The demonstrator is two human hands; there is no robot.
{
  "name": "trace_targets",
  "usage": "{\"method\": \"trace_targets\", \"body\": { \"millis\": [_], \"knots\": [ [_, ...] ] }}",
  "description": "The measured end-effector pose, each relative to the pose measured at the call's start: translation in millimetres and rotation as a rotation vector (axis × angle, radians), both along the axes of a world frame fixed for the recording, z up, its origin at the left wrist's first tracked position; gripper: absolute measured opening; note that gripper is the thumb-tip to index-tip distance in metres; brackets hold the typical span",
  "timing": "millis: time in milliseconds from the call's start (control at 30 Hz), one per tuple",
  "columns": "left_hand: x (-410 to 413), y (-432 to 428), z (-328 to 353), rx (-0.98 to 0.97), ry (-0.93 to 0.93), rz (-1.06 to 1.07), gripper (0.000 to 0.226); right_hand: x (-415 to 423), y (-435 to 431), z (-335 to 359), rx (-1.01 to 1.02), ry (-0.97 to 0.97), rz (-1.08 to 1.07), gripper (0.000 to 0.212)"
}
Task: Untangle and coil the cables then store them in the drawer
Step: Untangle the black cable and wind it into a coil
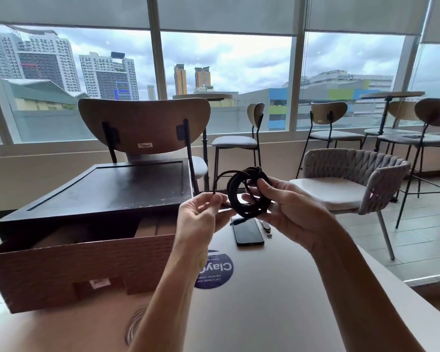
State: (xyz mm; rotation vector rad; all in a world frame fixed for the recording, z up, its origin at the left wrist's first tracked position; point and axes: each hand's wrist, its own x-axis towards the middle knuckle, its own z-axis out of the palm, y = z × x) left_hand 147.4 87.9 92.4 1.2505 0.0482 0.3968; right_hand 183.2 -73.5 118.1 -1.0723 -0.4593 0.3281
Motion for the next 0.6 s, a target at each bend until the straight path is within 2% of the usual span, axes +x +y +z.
{"method": "trace_targets", "body": {
  "millis": [167,300,433,533,600],
  "knots": [
    [-2,5,4,-0.234,0.006,-0.085,0.016,3,-1,-3,-0.093,-0.029,-0.040,0.023],
    [-5,7,2,-0.235,0.111,-0.251,0.018,4,4,-7,-0.123,-0.031,0.005,0.028],
    [-4,8,-2,-0.243,0.151,-0.388,0.019,4,4,-9,-0.125,-0.012,-0.008,0.023],
    [-3,7,-5,-0.286,0.166,-0.474,0.022,7,7,-11,-0.158,-0.035,-0.090,0.024],
    [-3,6,-4,-0.311,0.152,-0.507,0.031,10,10,-14,-0.256,-0.110,-0.214,0.022]
  ]
}}
